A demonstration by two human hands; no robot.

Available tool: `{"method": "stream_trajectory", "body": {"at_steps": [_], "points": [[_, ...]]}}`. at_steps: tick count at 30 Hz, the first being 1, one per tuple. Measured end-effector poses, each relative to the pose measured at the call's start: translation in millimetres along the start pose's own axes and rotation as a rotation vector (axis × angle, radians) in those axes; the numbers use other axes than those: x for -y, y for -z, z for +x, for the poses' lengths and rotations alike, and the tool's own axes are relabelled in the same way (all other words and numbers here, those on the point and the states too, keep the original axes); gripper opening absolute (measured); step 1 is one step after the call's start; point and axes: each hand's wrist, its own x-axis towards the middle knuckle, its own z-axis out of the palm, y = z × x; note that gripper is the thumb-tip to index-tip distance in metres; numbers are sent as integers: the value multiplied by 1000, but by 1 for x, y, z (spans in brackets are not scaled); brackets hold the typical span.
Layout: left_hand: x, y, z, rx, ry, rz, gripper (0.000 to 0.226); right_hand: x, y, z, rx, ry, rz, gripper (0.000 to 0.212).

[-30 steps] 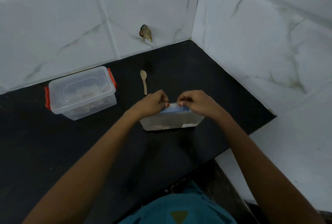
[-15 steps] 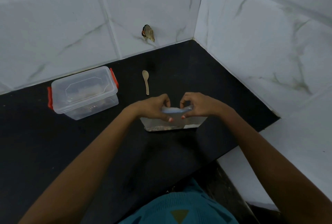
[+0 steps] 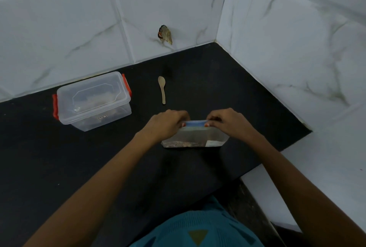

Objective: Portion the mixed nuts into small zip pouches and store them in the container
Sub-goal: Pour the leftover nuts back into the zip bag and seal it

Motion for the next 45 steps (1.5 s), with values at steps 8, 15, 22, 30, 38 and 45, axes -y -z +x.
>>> {"method": "stream_trajectory", "body": {"at_steps": [8,15,22,30,38,45], "points": [[19,-3,7,171,2,-509,23,-10,-9,10,77,-19,347,14],[24,-4,11,256,102,-650,15,-12,-8,13,172,62,55,27],[-1,-12,2,77,-23,181,35,-10,-15,1,1,119,-138,20],[-11,-47,-18,-253,-24,368,32,-16,-36,-13,-190,150,-153,22],[11,-42,-8,-49,112,-346,19,-22,-35,-2,-43,-59,229,12],[19,-46,1,136,160,-308,7,-26,-39,11,92,-14,229,11]]}}
